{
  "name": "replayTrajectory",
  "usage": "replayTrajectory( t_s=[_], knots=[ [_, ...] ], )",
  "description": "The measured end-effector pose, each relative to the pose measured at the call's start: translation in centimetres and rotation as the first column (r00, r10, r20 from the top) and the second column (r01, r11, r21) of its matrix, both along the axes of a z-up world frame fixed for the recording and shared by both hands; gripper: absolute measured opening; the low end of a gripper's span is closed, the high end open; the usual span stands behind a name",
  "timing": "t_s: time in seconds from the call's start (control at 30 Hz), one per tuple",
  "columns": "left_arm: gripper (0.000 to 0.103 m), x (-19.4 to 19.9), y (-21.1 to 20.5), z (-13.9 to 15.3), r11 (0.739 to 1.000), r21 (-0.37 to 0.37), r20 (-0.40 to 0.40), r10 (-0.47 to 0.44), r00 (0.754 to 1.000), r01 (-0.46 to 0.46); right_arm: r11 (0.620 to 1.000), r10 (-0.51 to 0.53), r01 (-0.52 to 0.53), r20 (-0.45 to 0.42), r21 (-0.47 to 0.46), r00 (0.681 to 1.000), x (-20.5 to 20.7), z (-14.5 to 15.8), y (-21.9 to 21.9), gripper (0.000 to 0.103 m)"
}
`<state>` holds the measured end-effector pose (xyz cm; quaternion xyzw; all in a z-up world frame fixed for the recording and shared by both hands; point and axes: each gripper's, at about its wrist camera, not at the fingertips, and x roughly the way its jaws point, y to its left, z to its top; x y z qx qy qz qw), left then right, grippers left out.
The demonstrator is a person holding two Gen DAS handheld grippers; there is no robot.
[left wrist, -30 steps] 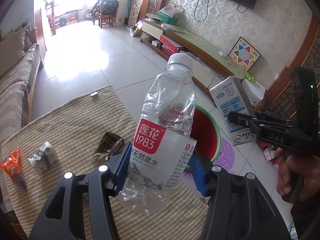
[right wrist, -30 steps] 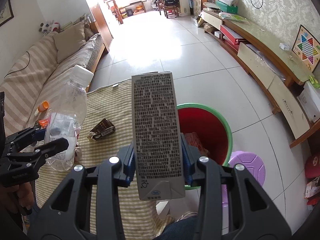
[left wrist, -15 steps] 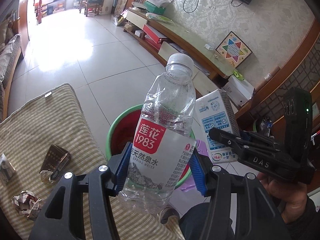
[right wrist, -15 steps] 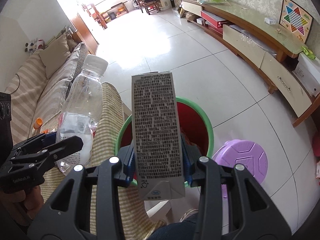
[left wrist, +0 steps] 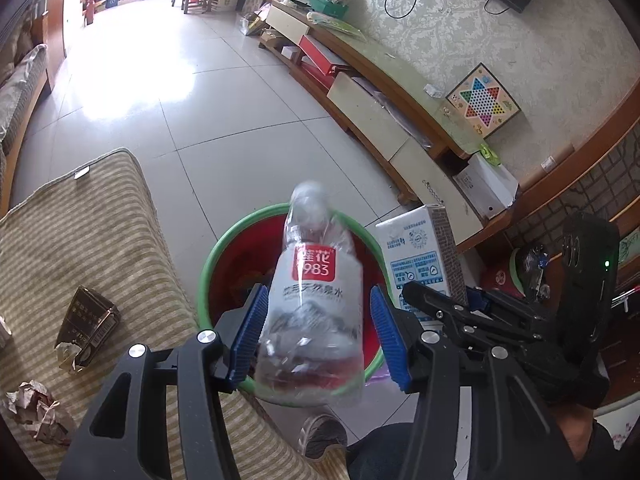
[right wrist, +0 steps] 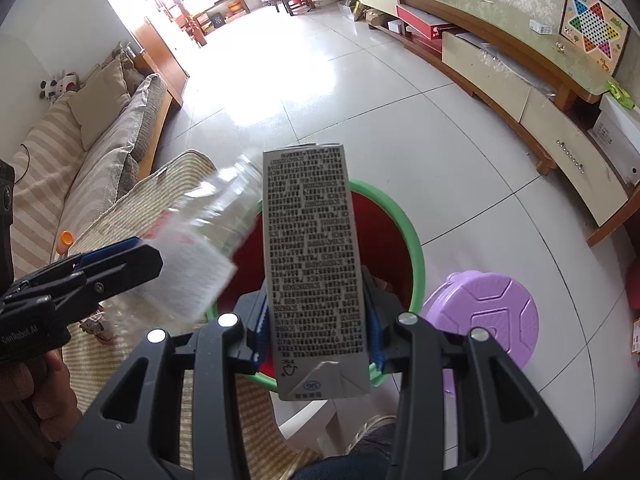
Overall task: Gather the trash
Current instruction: 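Carry both items over the red bin and open both tools to drop them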
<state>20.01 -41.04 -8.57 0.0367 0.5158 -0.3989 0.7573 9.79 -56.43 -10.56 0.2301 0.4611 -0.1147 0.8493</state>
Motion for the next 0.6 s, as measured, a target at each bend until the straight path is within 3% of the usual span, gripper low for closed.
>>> replayTrajectory(
  t_s=[0.17, 0.23, 0.3, 0.6],
  knots=[
    [0.058, 0.6, 0.6, 0.6, 0.999, -0.033, -0.002, 0.027, 1.0, -0.027, 1.0, 0.001, -0.001, -0.017, -0.004, 1.0, 0.4, -0.5, 0.1, 0.04],
    [0.066, 0.6, 1.2, 0.9, 0.998, -0.046, 0.003, 0.037, 0.999, -0.037, 1.0, 0.004, -0.004, -0.016, -0.008, 1.0, 0.3, -0.5, 0.4, 0.053],
    [0.068, 0.8, 2.0, 1.1, 0.997, -0.054, 0.003, 0.053, 0.999, -0.053, 1.0, 0.005, -0.005, -0.012, -0.027, 1.0, 0.3, -0.4, 0.6, 0.076],
    [0.083, 0.9, 5.6, 2.2, 0.993, -0.06, 0.014, 0.104, 0.994, -0.103, 0.997, 0.033, -0.032, 0.013, -0.073, 0.999, 0.1, 1.3, 2.3, 0.092]
  ],
)
